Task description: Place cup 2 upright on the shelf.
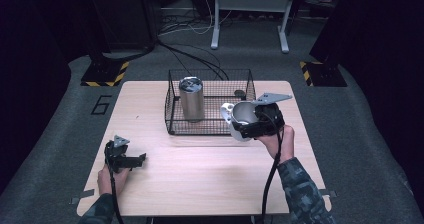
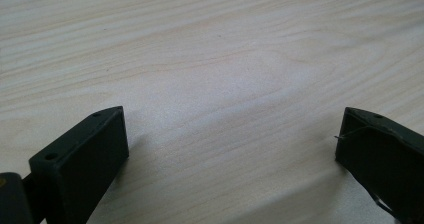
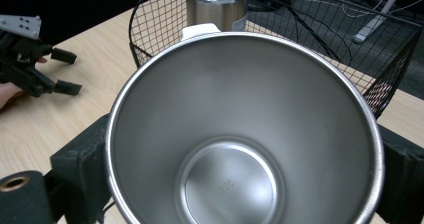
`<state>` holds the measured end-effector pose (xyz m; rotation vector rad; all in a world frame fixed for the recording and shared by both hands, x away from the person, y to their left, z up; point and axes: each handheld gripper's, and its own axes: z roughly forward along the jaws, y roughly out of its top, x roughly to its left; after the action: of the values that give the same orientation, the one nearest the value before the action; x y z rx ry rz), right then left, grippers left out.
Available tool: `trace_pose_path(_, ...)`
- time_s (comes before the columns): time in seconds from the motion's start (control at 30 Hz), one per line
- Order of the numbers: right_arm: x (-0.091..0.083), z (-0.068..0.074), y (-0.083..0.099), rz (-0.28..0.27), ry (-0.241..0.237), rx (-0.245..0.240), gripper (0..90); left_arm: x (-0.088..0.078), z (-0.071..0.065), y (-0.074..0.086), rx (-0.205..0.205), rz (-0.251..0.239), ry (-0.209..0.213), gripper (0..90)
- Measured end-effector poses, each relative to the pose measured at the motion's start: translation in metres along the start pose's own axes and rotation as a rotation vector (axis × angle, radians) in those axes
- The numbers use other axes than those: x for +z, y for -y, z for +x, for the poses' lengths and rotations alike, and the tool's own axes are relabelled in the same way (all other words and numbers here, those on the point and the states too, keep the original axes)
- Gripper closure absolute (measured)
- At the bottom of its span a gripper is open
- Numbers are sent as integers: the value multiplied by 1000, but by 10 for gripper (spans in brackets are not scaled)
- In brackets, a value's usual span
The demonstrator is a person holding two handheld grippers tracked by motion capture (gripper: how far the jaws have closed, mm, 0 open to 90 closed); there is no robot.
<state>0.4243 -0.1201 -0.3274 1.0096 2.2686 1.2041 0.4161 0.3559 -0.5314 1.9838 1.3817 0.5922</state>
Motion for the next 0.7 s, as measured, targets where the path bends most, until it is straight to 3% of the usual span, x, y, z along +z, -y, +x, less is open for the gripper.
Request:
trace_pose_path(0.33,7,-8,-11,-2,10,23,61,0,0,0,-4,-1,-1,3)
trace_pose_path(0.7,15,-12,-28,-17,31,-1,61,0,0,0,2,3,0,3)
